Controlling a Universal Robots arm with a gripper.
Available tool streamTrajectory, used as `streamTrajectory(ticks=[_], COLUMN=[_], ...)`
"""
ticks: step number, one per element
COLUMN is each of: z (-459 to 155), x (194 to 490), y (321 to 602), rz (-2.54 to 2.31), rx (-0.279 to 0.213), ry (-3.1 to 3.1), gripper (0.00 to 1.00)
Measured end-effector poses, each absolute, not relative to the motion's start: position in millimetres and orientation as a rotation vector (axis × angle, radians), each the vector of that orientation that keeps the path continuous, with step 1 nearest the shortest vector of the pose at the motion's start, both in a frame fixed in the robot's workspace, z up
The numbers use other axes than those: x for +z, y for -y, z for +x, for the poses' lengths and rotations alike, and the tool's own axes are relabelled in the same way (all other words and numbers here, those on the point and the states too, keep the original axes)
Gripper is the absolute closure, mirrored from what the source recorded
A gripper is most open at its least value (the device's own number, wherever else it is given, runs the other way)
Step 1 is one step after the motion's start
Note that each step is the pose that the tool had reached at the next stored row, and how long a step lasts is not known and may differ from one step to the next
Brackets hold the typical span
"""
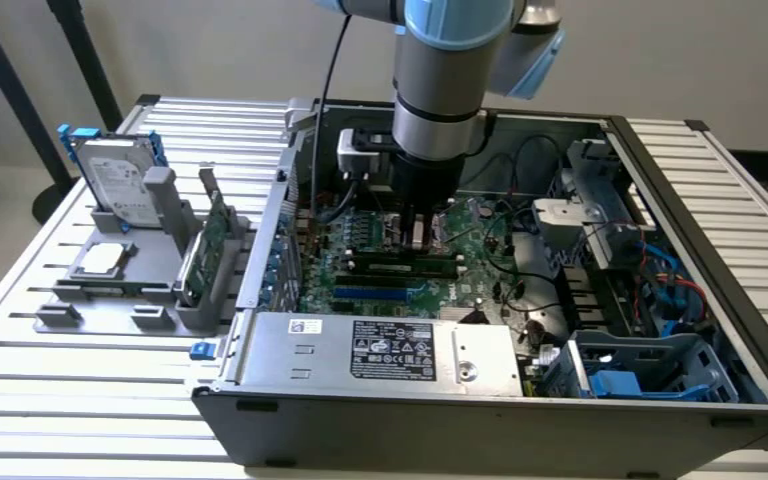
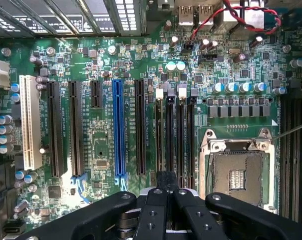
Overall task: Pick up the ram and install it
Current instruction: 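Press down the ram until it locks into place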
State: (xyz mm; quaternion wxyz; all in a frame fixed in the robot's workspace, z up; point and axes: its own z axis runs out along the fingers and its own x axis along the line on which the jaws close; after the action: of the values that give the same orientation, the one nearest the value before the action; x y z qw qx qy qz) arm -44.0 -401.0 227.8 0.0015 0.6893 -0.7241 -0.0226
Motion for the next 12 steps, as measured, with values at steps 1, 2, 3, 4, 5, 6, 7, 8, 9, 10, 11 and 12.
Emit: streamTrajectory(ticks=[1, 2, 3, 4, 5, 6, 7, 8, 9, 10, 11, 12], z=[-44.1, -44.2, -44.2, -44.3, -44.3, -44.3, -44.4, -44.4, -44.3, -44.4, -44.8, -45.0], x=[227.4, 227.4, 227.4, 227.6, 228.5, 230.5, 233.7, 236.6, 239.0, 240.9, 242.5, 244.0], y=[401.0, 401.0, 401.1, 401.1, 401.0, 401.1, 401.4, 401.7, 401.8, 401.8, 401.8, 401.9], rz=[2.164, 2.164, 2.164, 2.165, 2.166, 2.167, 2.167, 2.168, 2.168, 2.169, 2.169, 2.169], rx=[-0.07, -0.07, -0.07, -0.07, -0.072, -0.074, -0.074, -0.075, -0.076, -0.077, -0.078, -0.078], ry=[2.272, 2.272, 2.271, 2.271, 2.273, 2.274, 2.273, 2.273, 2.273, 2.273, 2.273, 2.273], gripper=[0.89, 0.89, 0.89, 0.89, 0.89, 0.89, 0.89, 0.89, 0.89, 0.89, 0.89, 0.89])
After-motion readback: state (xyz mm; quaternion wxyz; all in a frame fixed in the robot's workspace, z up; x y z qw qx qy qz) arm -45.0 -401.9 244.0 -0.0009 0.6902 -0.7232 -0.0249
